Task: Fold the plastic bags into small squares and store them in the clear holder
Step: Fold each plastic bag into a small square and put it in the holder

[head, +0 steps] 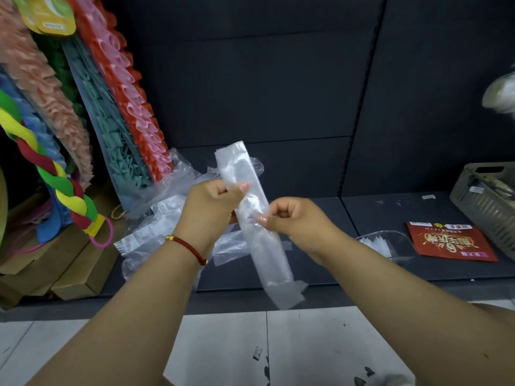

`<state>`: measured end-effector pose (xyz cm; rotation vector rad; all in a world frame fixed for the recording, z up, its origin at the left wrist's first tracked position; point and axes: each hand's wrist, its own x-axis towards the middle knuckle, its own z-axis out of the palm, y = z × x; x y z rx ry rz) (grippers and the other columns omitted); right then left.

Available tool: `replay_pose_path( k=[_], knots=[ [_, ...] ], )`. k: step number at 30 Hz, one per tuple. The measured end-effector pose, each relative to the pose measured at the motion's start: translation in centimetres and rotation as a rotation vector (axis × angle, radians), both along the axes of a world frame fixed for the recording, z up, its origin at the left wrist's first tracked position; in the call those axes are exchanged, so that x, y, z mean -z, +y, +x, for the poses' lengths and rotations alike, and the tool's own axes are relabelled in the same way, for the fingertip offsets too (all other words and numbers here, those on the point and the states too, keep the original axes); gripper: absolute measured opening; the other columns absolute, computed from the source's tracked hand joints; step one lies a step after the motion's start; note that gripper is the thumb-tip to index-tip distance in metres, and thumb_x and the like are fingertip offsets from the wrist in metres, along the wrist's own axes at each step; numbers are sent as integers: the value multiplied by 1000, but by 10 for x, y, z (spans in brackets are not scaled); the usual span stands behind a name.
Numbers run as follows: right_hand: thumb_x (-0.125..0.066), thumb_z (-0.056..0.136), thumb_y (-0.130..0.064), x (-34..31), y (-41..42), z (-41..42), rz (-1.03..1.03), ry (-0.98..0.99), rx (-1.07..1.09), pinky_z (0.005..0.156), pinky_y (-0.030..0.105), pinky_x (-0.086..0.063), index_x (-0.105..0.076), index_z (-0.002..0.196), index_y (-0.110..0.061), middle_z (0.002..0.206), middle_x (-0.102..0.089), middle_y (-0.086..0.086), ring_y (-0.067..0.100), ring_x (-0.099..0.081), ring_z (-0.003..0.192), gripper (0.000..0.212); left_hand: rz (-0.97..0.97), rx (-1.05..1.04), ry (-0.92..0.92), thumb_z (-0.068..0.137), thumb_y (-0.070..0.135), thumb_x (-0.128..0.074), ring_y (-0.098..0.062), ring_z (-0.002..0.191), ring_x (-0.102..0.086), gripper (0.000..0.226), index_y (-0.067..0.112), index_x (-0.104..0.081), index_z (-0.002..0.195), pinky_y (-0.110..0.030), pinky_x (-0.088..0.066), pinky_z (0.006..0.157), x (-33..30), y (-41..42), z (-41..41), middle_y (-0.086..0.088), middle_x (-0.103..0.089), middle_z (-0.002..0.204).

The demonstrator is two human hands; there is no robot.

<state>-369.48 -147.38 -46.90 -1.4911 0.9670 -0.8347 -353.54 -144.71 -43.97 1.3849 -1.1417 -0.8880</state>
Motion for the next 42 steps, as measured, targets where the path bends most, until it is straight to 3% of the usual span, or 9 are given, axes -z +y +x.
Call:
replay_pose_path(
  k=[6,8,12,18,20,23,26,31,42],
  knots=[
    [-68,90,-13,-3,-5,-4,12,-94,134,65,22,-51,-65,75,-7,66,-66,-1,9,-61,65,16,241,151,163,87,26,-69,-20,79,-66,26,1,-71,92,-34,-52,85,10,6,-13,-10,-74,85],
    [-67,91,-17,-1,-7,-4,21,-66,145,70,28,-56,-65,81,-1,73,-69,11,12,-62,70,19,238,67,159,87,20,-70,-23,82,-62,20,0,-71,88,-39,-50,90,14,3,-15,-16,-73,88],
    [-66,91,-21,0,-6,-3,5,-15,172,88,45,-54,-63,85,7,94,-66,30,23,-58,76,29,284,24,202,86,23,-72,-21,84,-61,29,-2,-70,101,-36,-50,90,15,0,-14,-12,-71,90],
    [-62,95,-23,-2,-7,-5,28,-43,207,74,40,-50,-66,82,2,81,-65,23,24,-55,74,28,248,8,270,87,23,-71,-16,85,-63,12,12,-71,83,-30,-51,85,14,4,-19,0,-70,82],
    [-60,96,-24,-7,-8,-7,36,-46,195,72,37,-45,-66,78,-2,77,-61,17,24,-52,72,29,158,-28,194,90,32,-66,-12,102,-61,17,16,-71,85,-20,-44,81,9,5,-22,11,-70,96],
    [-57,97,-21,-17,-11,-15,59,-41,138,71,28,-48,-64,76,-6,69,-64,5,16,-56,64,27,-83,-45,-96,98,53,-41,-2,141,-27,47,20,-74,93,-16,-24,107,6,7,-19,29,-44,137],
    [-54,99,-18,-23,-11,-22,107,-60,73,71,27,-49,-65,76,-9,67,-66,1,14,-59,65,26,-257,92,-238,95,64,-20,12,139,-22,63,32,-73,79,-27,-6,120,8,10,-14,28,-50,138],
    [-58,97,-22,-26,-13,-26,145,-127,77,79,33,-51,-67,84,-6,75,-69,5,19,-61,73,22,-162,160,-110,89,69,-21,-2,118,-58,75,20,-77,100,-43,-30,116,17,6,-11,10,-72,113],
    [-69,87,-15,-20,-17,-25,121,-126,112,94,42,-52,-67,77,-9,84,-73,9,24,-64,84,13,36,293,455,101,54,-18,-28,114,-65,76,-5,-60,124,-46,-48,102,8,7,-21,-20,-68,119]
  ],
)
